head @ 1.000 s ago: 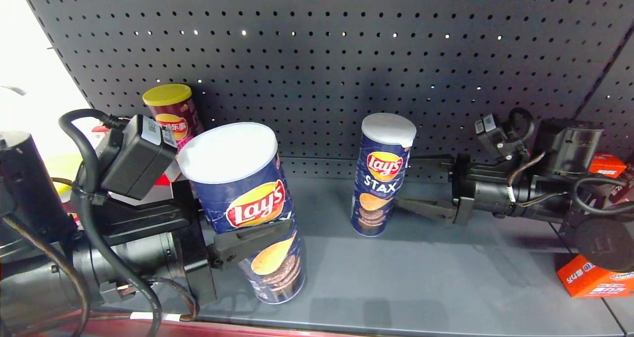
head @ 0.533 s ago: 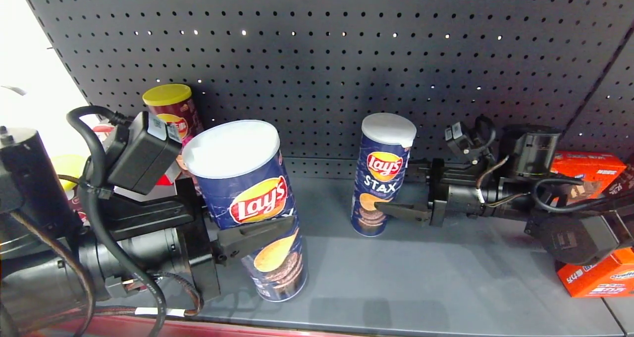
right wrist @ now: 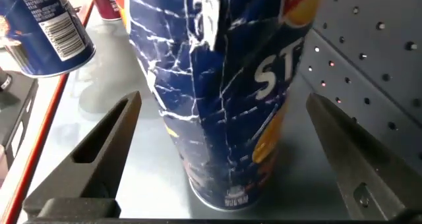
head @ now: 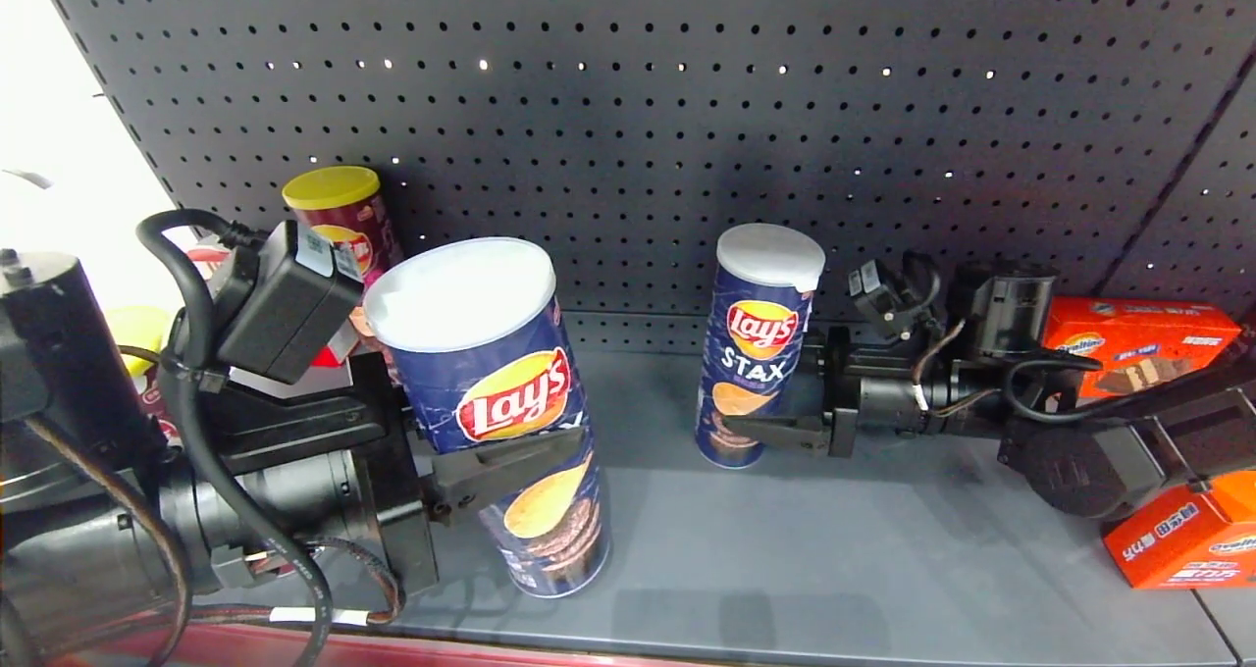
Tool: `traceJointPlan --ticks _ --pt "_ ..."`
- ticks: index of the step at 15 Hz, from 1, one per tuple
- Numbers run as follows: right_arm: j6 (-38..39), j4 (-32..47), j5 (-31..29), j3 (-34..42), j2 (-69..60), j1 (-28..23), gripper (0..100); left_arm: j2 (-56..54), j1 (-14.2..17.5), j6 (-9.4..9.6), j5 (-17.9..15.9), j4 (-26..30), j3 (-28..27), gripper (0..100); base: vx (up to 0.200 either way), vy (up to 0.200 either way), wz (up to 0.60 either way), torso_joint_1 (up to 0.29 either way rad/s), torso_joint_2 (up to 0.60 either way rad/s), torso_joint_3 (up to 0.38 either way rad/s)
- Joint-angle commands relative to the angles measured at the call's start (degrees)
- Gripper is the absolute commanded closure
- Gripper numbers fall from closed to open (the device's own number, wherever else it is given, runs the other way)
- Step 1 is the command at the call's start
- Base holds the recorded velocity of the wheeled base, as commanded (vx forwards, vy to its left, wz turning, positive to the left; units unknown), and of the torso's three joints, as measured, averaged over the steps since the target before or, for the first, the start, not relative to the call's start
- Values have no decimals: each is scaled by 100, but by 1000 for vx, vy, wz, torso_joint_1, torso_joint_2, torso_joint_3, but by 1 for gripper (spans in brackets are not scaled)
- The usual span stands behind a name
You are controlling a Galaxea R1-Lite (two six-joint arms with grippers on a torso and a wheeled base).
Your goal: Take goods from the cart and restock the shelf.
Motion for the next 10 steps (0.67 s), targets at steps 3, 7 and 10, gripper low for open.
traceJointPlan --ticks 3,7,10 --pt "-4 -57 9 -176 237 80 0 8 1 4 5 -4 11 100 0 0 0 0 0 0" --pt "14 -233 317 -228 404 89 100 8 1 -5 -4 -4 2 100 0 0 0 0 0 0" --pt "14 -242 326 -176 317 71 100 51 10 -5 -4 -4 11 100 0 0 0 0 0 0"
